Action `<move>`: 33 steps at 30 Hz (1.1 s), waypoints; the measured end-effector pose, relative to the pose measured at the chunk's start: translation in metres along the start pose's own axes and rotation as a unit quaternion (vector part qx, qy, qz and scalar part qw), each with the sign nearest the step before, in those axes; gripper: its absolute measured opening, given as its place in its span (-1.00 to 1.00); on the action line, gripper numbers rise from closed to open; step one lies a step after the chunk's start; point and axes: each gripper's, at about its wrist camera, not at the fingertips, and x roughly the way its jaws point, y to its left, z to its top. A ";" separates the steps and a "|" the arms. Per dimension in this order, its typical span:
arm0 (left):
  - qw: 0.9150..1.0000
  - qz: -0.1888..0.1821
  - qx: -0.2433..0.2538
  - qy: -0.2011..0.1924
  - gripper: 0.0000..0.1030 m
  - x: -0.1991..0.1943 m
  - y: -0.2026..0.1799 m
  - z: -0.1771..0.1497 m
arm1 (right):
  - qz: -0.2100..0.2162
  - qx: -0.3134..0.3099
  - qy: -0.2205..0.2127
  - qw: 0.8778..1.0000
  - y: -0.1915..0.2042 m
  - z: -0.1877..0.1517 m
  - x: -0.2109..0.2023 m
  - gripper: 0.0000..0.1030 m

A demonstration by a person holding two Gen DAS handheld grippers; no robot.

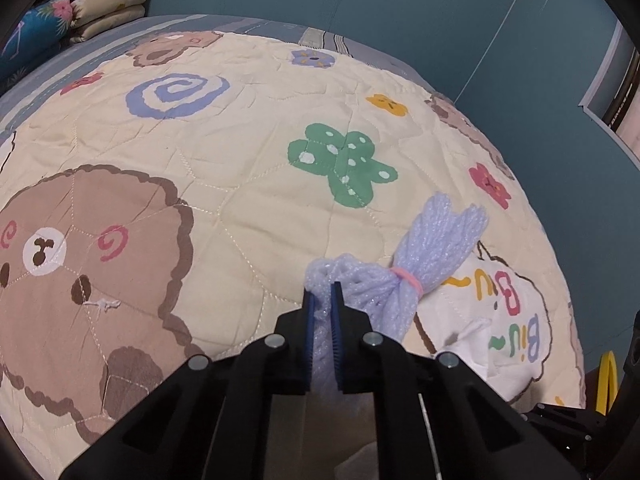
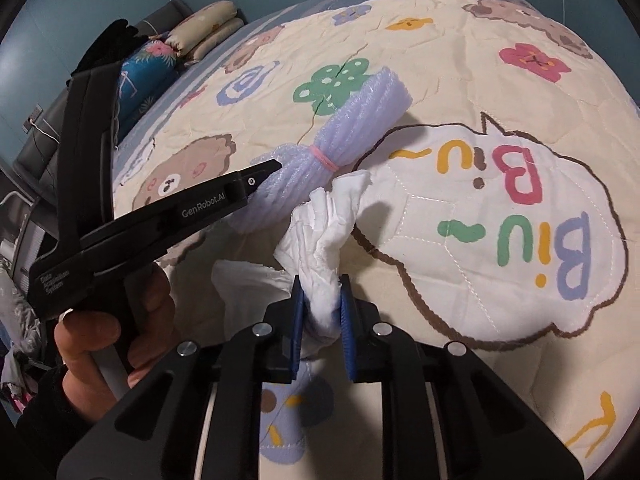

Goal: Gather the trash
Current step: 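Grasp the lavender mesh bundle with the left tool while the right tool grasps the white tissue, then carry the lavender mesh and white tissue over the bin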

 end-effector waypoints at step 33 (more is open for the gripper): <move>0.993 -0.072 0.027 -0.084 -0.88 -0.191 -0.050 -0.059 | 0.036 0.005 -0.119 0.992 -0.025 -0.099 -0.225 -0.71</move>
